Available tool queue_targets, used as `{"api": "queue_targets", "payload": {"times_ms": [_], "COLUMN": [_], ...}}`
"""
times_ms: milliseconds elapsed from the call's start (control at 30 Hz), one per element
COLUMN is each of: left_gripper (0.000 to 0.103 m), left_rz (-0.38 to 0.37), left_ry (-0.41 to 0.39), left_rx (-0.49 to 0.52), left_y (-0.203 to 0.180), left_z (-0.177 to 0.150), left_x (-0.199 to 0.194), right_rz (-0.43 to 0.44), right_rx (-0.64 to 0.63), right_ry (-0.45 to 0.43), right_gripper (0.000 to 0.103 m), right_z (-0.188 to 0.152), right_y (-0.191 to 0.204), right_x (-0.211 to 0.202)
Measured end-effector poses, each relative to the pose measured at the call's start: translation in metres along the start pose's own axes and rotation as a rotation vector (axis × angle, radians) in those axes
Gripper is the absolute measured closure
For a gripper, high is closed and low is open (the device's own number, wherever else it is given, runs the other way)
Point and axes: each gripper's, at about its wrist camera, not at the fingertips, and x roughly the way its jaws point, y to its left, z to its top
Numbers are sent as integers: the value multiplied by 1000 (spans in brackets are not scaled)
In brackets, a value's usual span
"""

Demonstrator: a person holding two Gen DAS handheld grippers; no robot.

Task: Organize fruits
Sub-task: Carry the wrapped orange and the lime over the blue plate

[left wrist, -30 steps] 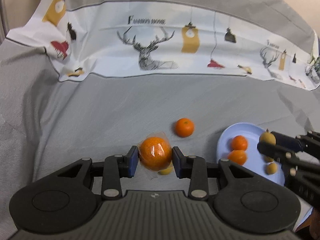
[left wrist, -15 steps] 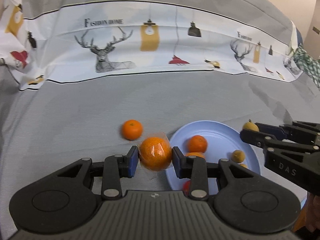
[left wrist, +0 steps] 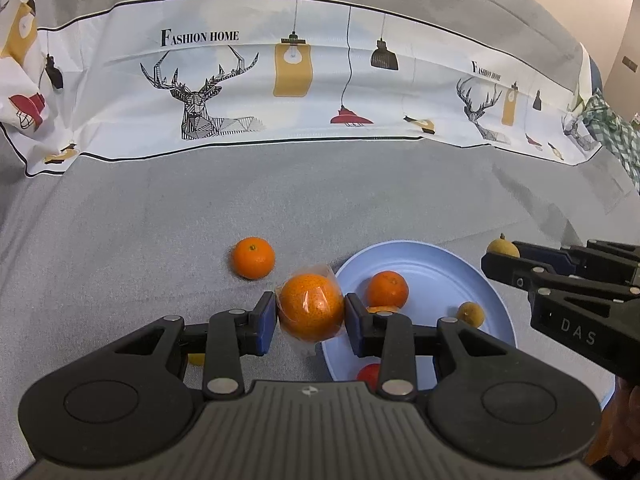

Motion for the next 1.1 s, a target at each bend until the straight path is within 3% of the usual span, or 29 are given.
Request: {"api": "queue_targets", "payload": {"times_ms": [1100], "left_gripper": [63], "left_rz": [-25], "left_ry": [2], "left_rx": [15], "left_y": [-12], "left_z": [-2], "left_x": [5], "right_rz": [-20], "right_rx": [-14], "right_ry": [15], "right_gripper": [77], "right_z": [1], "right_y": [4], "right_x": [3]}}
